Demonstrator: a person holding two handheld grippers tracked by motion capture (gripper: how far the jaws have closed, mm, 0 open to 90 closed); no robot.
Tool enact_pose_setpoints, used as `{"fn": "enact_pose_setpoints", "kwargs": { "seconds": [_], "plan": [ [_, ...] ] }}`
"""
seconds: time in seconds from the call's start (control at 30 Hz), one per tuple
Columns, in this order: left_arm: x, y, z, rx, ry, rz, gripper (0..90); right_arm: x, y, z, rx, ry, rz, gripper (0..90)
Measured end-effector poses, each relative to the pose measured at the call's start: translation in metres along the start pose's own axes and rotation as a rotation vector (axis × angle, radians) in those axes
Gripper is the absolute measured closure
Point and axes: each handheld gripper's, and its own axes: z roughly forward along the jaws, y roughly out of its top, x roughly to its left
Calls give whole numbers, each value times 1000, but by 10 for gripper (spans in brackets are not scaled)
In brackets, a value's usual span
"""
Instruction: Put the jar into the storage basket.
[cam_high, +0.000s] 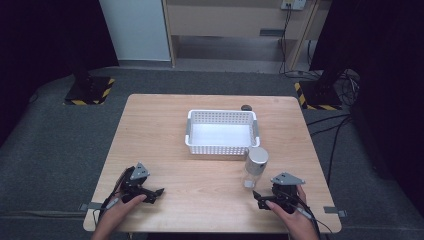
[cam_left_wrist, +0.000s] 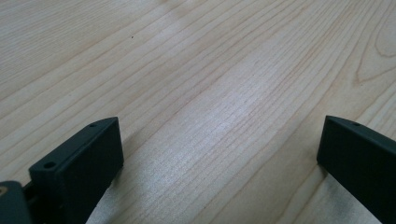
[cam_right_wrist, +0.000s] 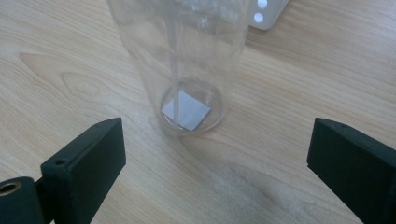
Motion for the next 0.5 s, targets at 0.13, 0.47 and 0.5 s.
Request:
{"fn": "enact_pose_setpoints", "kwargs": {
  "seconds": [0.13, 0.47, 0.5],
  "plan": [
    [0, 0, 0, 0, 0, 0, 0, 2, 5, 0, 0, 3, -7, 47],
    [0, 0, 0, 0, 0, 1, 0, 4, 17, -2, -14, 8, -10, 53],
    [0, 0, 0, 0, 0, 1, 0, 4, 18, -3, -15, 8, -9, 55]
  ]
}}
